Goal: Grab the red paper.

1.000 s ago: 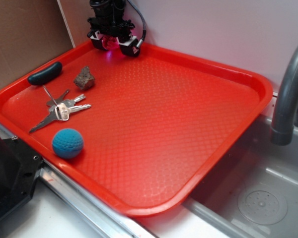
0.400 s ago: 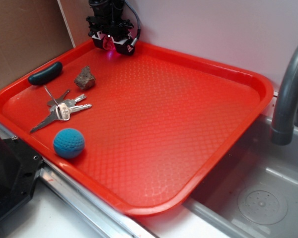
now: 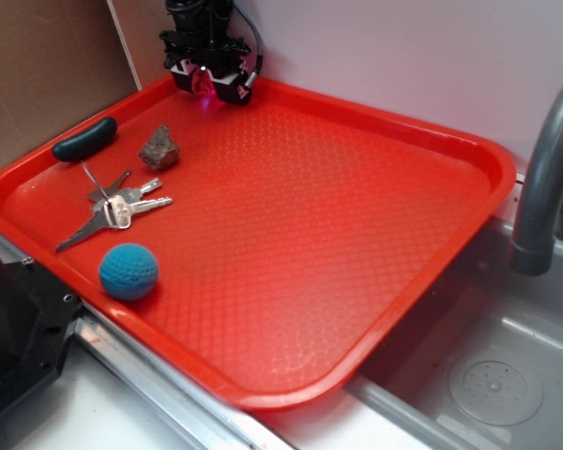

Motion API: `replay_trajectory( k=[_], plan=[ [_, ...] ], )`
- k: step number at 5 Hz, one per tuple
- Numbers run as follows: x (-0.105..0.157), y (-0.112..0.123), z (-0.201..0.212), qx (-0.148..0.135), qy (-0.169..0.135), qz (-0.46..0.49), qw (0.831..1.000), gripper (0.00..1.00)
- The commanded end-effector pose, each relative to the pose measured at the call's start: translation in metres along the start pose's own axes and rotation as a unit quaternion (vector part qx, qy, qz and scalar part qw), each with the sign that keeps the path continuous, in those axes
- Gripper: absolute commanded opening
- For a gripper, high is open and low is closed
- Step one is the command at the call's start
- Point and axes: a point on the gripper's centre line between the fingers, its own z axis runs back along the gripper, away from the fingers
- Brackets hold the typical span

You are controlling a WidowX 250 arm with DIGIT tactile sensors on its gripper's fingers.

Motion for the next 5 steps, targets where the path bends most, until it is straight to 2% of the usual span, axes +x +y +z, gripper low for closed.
replay_trajectory(
  k=[1,2,3,4,5],
  plan=[
    [-0.060,-0.010,0.134,-0.035,0.051,0.012,0.998,0.00],
    [-0.086,-0.021,0.191,-0.055,0.060,0.007,0.997,0.00],
    [-0.097,-0.025,0.240,-0.085,0.062,-0.011,0.994,0.00],
    [-0.101,-0.035,0.234,-0.079,0.052,-0.036,0.995,0.00],
    [-0.100,-0.044,0.222,-0.060,0.058,-0.044,0.996,0.00]
  ],
)
